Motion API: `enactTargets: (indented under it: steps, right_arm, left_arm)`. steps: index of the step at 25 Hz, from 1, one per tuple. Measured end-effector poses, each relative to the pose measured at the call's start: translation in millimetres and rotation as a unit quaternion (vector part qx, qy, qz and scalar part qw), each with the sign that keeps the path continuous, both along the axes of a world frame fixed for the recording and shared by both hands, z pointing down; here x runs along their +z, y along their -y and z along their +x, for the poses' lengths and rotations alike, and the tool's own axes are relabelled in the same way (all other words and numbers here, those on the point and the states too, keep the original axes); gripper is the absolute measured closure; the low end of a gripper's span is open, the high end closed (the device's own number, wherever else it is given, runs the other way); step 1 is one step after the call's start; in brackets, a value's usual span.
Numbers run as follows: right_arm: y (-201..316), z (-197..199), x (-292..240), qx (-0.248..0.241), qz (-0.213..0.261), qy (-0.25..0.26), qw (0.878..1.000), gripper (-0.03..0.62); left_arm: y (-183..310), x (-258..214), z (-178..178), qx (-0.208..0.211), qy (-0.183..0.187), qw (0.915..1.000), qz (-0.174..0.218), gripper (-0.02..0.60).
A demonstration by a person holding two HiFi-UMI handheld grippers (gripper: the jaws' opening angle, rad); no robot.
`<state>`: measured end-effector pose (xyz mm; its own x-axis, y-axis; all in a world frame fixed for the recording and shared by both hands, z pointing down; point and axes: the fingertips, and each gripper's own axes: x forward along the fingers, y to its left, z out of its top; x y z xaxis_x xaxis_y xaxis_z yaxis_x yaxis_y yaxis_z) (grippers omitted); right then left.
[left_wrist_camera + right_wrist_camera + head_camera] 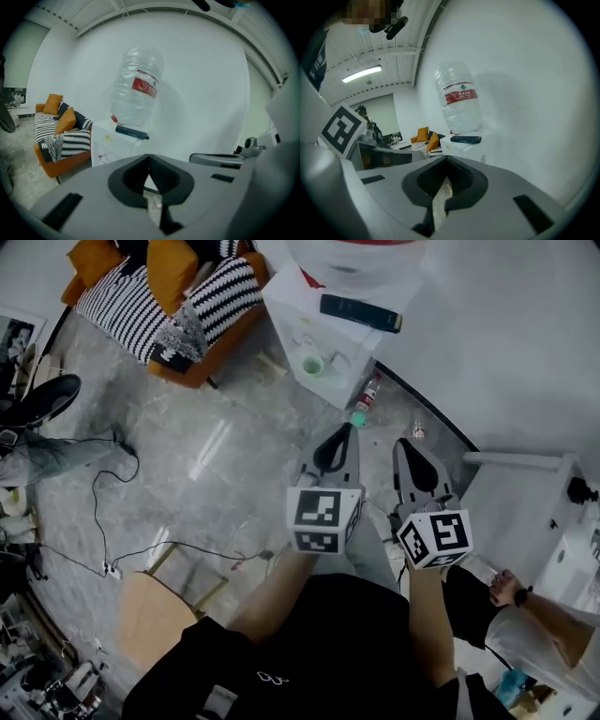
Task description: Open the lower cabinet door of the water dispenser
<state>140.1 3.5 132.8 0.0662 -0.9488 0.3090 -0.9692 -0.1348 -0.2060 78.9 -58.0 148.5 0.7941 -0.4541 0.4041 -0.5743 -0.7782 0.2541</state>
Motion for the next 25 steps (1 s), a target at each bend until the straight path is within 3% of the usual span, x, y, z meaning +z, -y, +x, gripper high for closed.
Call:
enactTargets:
  steps: [12,18,25]
  right_arm:
    - [23.8,19.6,109.5,-0.007,-0.043,0.046,0.998,0.583]
    - [30.6,49.7,191.9,0.023,-0.058,0.069,0.996,0.583]
    - [46.6,49.7,262.1,0.01,-0.075,0.078,0.994,0.583]
  left_arm:
    - [7.8,112.3,18.1,0.002,0.053,0.9977,-0.041,0.571]
    - [23.3,180.7,25.4,-0.005,0.068,0.9963,-0.052,0.571]
    - [35.4,248.5,29.1,-0.016,0.078,0.9948,-0.063,0.571]
